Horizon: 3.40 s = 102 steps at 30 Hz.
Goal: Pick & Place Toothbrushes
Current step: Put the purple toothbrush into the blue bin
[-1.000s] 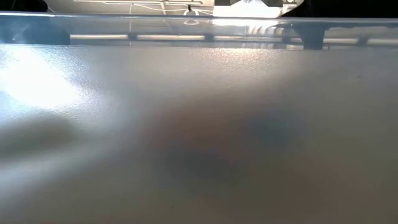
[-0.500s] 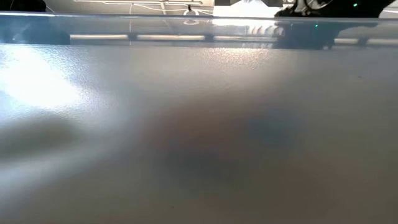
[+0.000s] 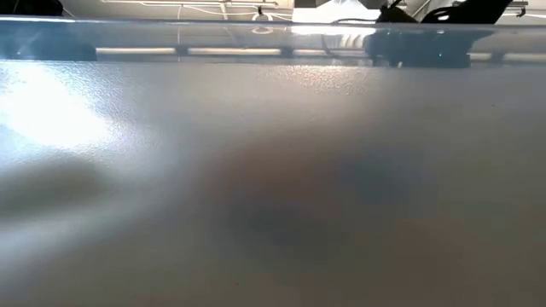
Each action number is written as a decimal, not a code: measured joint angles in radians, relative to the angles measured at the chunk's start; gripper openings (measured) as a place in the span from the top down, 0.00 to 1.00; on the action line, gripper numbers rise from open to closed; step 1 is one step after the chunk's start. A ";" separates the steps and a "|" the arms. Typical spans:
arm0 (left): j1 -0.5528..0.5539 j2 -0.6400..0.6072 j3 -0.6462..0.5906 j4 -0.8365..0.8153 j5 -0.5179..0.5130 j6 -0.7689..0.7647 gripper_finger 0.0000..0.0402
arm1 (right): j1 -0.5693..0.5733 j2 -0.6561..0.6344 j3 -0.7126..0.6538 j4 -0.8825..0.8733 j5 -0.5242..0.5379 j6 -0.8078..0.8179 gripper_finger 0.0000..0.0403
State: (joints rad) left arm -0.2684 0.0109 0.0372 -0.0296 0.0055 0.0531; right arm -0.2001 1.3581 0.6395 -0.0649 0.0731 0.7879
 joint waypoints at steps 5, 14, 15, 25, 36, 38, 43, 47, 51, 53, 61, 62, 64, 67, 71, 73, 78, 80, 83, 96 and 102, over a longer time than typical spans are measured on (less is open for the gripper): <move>0.000 0.000 0.000 -0.002 0.000 0.004 1.00 | -0.002 0.095 0.000 0.057 -0.002 -0.004 0.99; 0.000 0.000 0.000 -0.002 0.000 0.005 1.00 | -0.034 0.199 0.000 0.151 -0.002 -0.046 0.99; 0.000 0.000 0.000 -0.002 0.000 0.005 1.00 | -0.038 0.205 0.000 0.157 -0.005 -0.052 0.99; 0.000 0.000 0.000 -0.002 0.001 0.005 1.00 | -0.057 0.292 0.000 0.192 -0.005 -0.059 0.99; 0.000 0.000 -0.001 0.002 -0.021 0.005 1.00 | -0.057 0.290 0.001 0.121 0.013 -0.060 0.99; 0.000 0.000 -0.001 0.002 -0.024 0.004 1.00 | -0.057 0.282 0.003 0.073 0.033 -0.059 0.99; 0.000 0.000 -0.002 0.004 -0.029 0.003 1.00 | -0.055 0.224 0.003 -0.078 0.091 -0.058 0.99; 0.000 0.000 -0.002 0.004 -0.031 0.003 1.00 | -0.056 0.135 -0.003 -0.234 0.112 -0.050 0.99; 0.000 0.000 -0.002 0.004 -0.031 0.003 1.00 | -0.055 0.040 -0.002 -0.390 0.108 -0.024 0.99; 0.000 0.000 -0.002 0.004 -0.033 0.004 1.00 | -0.054 0.005 -0.002 -0.471 0.103 -0.005 0.99; 0.000 0.000 -0.002 0.005 -0.033 0.004 1.00 | -0.048 -0.100 -0.001 -0.444 0.039 0.006 0.99; 0.000 0.000 -0.002 0.005 -0.033 0.004 1.00 | -0.048 -0.106 -0.001 -0.430 0.022 0.006 0.99; 0.000 0.000 -0.002 0.005 -0.033 0.004 1.00 | -0.048 -0.110 -0.001 -0.396 -0.007 0.004 0.99; 0.000 0.000 -0.002 0.005 -0.033 0.005 1.00 | -0.047 -0.109 -0.001 -0.389 -0.024 0.003 0.98; 0.000 0.000 -0.002 0.005 -0.033 0.005 1.00 | -0.038 -0.109 -0.001 -0.389 -0.017 0.021 0.90; 0.000 0.000 -0.002 0.005 -0.033 0.005 1.00 | -0.027 -0.108 -0.001 -0.388 -0.011 0.026 0.84; 0.000 0.000 -0.002 0.005 -0.032 0.005 1.00 | 0.006 -0.097 -0.001 -0.388 0.004 0.085 0.67; 0.000 0.000 -0.002 0.005 -0.032 0.005 1.00 | 0.023 -0.086 -0.001 -0.390 0.006 0.131 0.63; 0.000 0.000 -0.002 0.005 -0.032 0.005 1.00 | 0.058 -0.051 -0.001 -0.378 0.025 0.172 0.62; 0.000 0.000 -0.002 0.004 -0.032 0.005 1.00 | 0.122 0.154 0.000 -0.258 0.116 0.215 0.69; 0.000 0.000 -0.002 0.004 -0.032 0.005 1.00 | 0.124 0.208 0.007 -0.271 0.136 0.243 0.69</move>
State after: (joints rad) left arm -0.2685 0.0105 0.0357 -0.0254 -0.0261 0.0582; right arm -0.0761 1.5665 0.6466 -0.3359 0.2092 1.0305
